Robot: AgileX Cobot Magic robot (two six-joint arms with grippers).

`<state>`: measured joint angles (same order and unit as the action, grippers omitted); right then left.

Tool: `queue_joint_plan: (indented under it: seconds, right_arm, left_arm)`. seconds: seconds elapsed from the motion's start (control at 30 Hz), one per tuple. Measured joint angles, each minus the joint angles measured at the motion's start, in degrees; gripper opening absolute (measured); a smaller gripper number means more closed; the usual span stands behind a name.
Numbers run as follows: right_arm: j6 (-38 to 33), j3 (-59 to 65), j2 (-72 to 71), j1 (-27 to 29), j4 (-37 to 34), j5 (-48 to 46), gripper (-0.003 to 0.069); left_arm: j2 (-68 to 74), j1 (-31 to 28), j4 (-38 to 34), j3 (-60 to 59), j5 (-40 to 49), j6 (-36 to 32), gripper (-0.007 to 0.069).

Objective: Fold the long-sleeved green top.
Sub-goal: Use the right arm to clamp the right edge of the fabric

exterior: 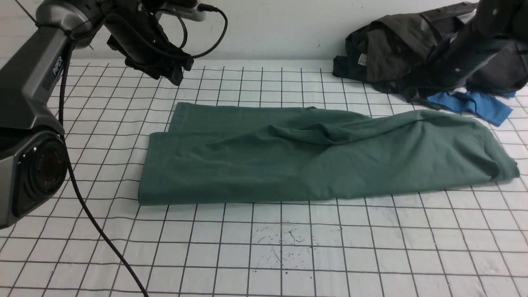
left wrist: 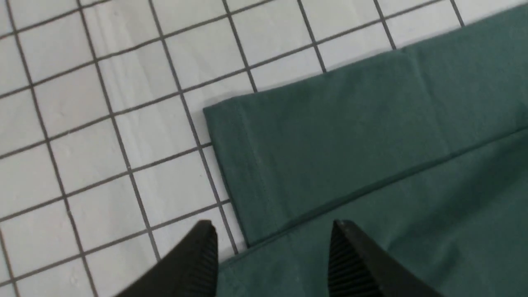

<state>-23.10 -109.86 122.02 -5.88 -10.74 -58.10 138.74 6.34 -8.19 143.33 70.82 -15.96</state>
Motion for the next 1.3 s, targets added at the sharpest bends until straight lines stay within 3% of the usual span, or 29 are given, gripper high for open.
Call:
queue_joint_plan:
  seconds: [0.17, 0.3, 0.4, 0.5, 0.6, 0.77, 1.03, 1.3]
  right_arm:
    - [-14.2, 0.0, 4.2, -5.1, -14.6, -6.0, 0.004]
    - [-23.0, 0.0, 9.8, -7.5, -17.1, -4.5, -0.001]
    - [-27.2, 0.0, 12.6, -7.6, -15.8, 2.5, -0.0013]
    - [-24.7, 0.0, 13.3, -7.5, -15.1, 9.7, -0.0012]
    - [-9.4, -0.1, 14.4, -6.3, -15.2, 25.7, -0.0012]
    - [0.0, -0.6, 14.4, -5.4, -15.5, 28.4, -0.0013]
    - [1.2, -0.6, 14.4, -5.4, -15.6, 19.2, -0.0013]
    - [-2.4, -0.6, 14.4, -5.4, -15.3, 14.5, -0.0013]
  left_arm:
    - [3.4, -0.5, 0.2, 0.0, 0.1, -1.0, 0.0375]
    - [5.1, -0.6, 0.4, 0.0, 0.2, 0.2, 0.0406]
    - [5.3, -0.6, 0.4, 0.0, 0.2, 0.5, 0.0406]
    - [5.3, -0.6, 0.4, 0.0, 0.2, 0.5, 0.0415]
    - [5.3, -0.6, 0.4, 0.0, 0.2, 0.5, 0.045]
    - [5.3, -0.6, 0.6, 0.0, 0.2, 0.5, 0.0479]
    - [7.3, -0.6, 1.3, 0.0, 0.2, 1.3, 0.0477]
    - [5.3, -0.6, 3.5, -6.3, 0.0, 6.8, 0.0433]
